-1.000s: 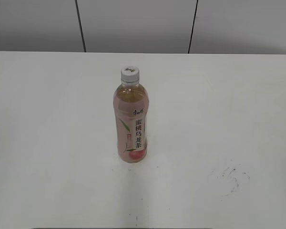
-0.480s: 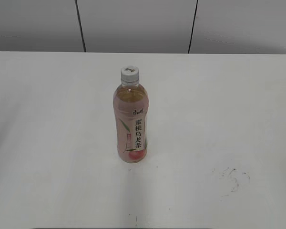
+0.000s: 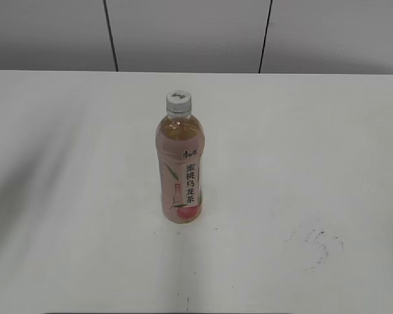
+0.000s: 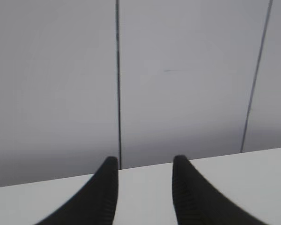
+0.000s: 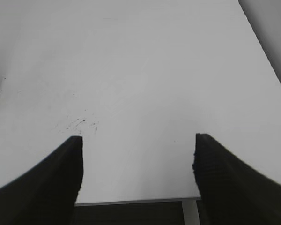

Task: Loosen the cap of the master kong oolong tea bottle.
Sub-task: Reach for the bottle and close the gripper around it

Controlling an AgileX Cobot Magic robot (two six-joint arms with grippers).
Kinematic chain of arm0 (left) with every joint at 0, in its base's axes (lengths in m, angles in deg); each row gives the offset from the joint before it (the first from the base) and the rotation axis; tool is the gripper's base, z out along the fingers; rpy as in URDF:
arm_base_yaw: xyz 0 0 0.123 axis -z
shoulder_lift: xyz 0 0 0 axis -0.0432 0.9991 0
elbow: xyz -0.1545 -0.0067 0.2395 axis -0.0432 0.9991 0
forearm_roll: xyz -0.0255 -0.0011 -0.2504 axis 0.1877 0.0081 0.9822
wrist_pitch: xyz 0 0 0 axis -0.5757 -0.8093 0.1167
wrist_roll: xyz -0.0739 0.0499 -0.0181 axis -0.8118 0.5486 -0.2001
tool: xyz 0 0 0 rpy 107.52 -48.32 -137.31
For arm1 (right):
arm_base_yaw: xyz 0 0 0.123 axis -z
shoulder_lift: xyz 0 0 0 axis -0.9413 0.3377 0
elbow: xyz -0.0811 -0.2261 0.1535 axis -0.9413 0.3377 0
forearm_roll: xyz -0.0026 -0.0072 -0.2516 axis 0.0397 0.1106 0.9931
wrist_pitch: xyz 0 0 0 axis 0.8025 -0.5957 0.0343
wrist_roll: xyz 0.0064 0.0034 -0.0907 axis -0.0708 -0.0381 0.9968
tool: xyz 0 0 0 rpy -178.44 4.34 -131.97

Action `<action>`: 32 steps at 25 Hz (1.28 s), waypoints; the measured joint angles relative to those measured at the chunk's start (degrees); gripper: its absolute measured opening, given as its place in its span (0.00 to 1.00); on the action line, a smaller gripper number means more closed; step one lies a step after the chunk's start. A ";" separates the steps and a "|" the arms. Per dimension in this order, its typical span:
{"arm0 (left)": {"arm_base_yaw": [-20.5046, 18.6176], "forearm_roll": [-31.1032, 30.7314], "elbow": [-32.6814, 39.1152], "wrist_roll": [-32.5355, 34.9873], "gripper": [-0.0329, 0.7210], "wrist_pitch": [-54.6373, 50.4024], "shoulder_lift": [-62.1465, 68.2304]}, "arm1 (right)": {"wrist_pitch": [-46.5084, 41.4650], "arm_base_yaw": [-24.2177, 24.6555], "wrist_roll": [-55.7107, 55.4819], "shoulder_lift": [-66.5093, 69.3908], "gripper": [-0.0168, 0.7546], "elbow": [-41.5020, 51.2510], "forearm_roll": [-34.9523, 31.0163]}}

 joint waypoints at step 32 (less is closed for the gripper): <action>6.95 -35.98 6.50 -9.29 0.83 37.18 45.66 | 0.05 0.00 0.00 0.00 0.74 0.00 -0.05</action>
